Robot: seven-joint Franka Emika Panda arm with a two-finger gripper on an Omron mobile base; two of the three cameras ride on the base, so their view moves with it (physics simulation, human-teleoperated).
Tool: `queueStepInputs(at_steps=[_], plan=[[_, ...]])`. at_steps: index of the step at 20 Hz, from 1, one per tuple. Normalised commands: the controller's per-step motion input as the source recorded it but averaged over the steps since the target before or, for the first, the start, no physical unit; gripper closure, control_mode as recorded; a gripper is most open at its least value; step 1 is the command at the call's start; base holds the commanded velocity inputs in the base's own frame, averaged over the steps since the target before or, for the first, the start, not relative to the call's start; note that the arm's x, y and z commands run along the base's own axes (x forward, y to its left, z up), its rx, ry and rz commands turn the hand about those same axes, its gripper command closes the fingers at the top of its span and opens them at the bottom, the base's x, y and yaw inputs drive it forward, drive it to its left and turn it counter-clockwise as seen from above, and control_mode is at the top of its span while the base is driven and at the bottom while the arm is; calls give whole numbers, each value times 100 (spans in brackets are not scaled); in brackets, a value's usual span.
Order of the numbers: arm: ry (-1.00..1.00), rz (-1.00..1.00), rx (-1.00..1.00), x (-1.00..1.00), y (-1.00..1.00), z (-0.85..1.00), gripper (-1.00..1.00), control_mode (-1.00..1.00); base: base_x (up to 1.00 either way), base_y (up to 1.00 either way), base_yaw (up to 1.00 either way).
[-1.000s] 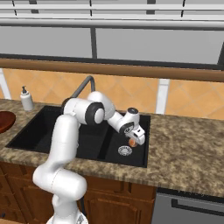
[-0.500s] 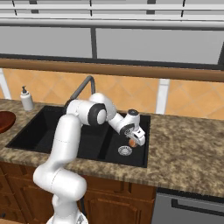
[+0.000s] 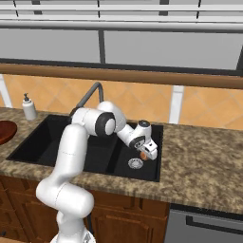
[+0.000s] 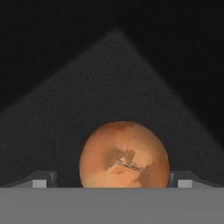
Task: Pick the onion from the sink and place it in the bowl. Then pick the bowl and place it in the microwave. Then close the microwave door and press the start button.
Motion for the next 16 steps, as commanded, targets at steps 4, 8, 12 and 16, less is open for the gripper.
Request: queueStepInputs(at_steps=[4,8,12,16], plan=[[0,0,-1,-35,0,-31,-100,-100,0,0,0],[-5,0,-1,0,-8,-2,-100,-100,0,0,0],[-1,0,0,0,-19,-12,100,-100,0,0,0],[0,0,-1,0,-18,-20,100,-100,0,0,0]])
